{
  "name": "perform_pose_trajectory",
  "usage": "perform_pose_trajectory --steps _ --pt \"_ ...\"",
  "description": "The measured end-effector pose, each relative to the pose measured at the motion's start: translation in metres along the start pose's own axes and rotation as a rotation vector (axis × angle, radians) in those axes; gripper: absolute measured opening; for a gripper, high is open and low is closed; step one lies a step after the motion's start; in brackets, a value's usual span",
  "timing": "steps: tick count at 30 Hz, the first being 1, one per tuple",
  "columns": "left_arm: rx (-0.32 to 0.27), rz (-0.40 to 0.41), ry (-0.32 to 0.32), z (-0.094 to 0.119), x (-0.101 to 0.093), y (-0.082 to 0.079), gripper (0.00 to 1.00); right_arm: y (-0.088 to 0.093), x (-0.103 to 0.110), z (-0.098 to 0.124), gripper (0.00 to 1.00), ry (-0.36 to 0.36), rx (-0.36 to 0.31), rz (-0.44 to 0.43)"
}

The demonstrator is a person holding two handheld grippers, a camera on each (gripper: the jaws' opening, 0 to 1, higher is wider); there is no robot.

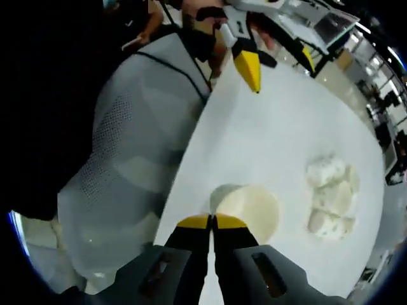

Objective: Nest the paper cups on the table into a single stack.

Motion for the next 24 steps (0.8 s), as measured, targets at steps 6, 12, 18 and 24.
perform_pose_trajectory --steps 6,12,18,24 --pt "0.003 0.006 -0.002 0.002 0.000 0.002 0.92 0.002 0.002 -0.010 0.00 -0.002 0.023 0.003" --pt "0.003 0.012 -0.005 0.003 -0.001 0.003 0.92 0.003 0.003 -0.019 0.00 -0.014 0.045 0.025" --pt "0.008 0.015 -0.002 0.004 -0.002 0.006 0.91 0.002 0.005 -0.023 0.00 -0.013 0.059 0.050" --pt "0.014 0.026 0.002 0.005 -0.004 0.008 0.91 0.002 0.006 -0.028 0.00 -0.008 0.073 0.066"
Point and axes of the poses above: the point that each gripper's makers call its tool centre point, and the gripper's own axes: z roughly backward along the fingers, x roughly to its left, y roughly out of its underside, the point moved 5 cm from there along z, roughly backward along the fingers, and after that the axes turned 2 degrees about -y, right-handed, at the moved point
